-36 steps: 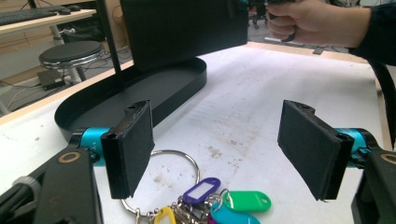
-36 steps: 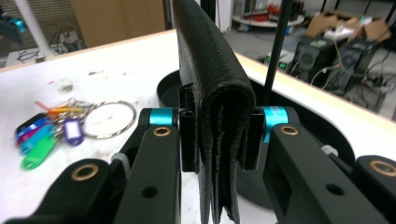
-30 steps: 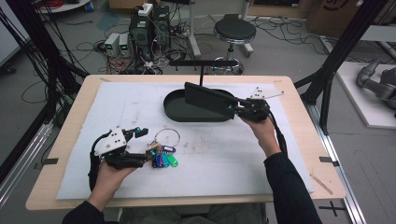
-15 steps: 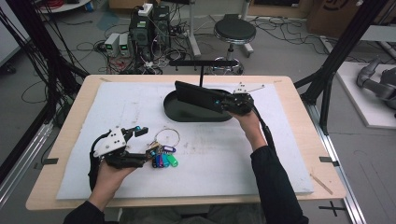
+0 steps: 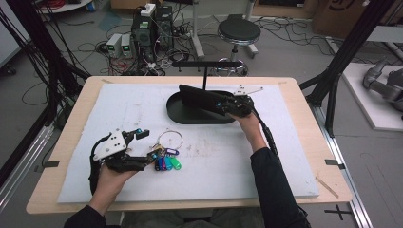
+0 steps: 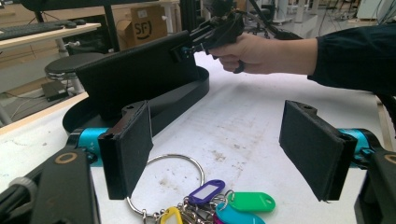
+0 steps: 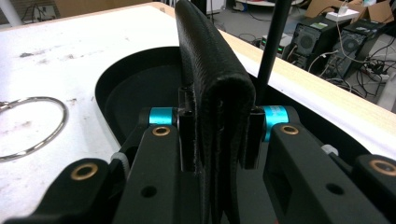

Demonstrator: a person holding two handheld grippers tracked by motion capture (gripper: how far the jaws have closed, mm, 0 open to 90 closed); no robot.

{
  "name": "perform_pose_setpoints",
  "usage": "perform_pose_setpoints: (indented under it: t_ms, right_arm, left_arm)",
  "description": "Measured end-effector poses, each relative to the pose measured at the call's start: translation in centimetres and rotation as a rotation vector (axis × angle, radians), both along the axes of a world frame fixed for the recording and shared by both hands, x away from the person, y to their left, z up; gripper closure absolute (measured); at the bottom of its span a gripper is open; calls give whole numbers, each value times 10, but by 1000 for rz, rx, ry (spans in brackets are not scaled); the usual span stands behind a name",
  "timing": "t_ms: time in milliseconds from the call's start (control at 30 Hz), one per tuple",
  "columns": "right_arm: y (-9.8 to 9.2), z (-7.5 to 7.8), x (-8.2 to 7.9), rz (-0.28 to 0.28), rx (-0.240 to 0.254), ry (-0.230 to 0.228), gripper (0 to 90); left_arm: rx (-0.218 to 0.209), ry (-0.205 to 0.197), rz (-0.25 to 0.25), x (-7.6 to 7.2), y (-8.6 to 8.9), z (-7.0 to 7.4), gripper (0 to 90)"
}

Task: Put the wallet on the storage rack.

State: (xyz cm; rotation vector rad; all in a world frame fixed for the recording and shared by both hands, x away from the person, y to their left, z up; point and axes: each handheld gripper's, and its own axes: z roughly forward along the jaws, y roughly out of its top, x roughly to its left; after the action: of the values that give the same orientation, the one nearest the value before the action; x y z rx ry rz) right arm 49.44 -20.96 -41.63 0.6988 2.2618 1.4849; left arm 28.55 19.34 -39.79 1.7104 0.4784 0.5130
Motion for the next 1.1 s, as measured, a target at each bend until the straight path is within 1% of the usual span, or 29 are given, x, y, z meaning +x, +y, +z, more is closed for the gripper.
perform_pose_setpoints:
  t_ms: [67,100,200,367,400,500,533,567,600,700,767,833,933,1100]
  right_arm:
    - [-1,-2,1,-8,-4,1,750]
    - [-1,-2,2,-14,1,3,749]
    - [-3,-4,3,-25,8,8,747]
    - [-7,-8,6,-43,6,38,734]
    - [-8,-9,6,-45,-4,45,730]
    - [-9,-10,7,-56,-27,59,720]
    - [-8,-10,7,-64,-39,58,710]
    - [-8,-10,7,-76,-48,68,695]
    - [-8,-10,7,-76,-48,68,695]
    - [-9,-11,7,-101,-82,74,675]
    - [-9,-10,6,-107,-90,71,666]
    - [-7,-10,6,-125,-102,61,639]
    - [-9,-8,5,-156,-103,61,599]
    - [-12,-4,4,-173,-114,61,562]
  left_arm:
    - [1,0,1,0,-1,0,251]
    - [-5,5,3,0,-1,0,243]
    - [-2,6,7,0,-1,-1,237]
    - [-4,6,3,0,-1,-1,237]
    - [2,3,3,0,0,0,237]
    - [-1,4,5,0,0,-1,237]
    - [-3,6,8,-1,0,-1,237]
    - [-2,7,8,-1,0,-1,237]
    - [-4,7,8,-1,0,-1,237]
    - [-2,9,7,0,0,-1,237]
    - [-1,12,6,0,-1,-2,237]
    - [3,17,6,0,-1,-2,237]
    - [2,15,10,0,0,-2,237]
    - [0,16,16,0,1,-2,237]
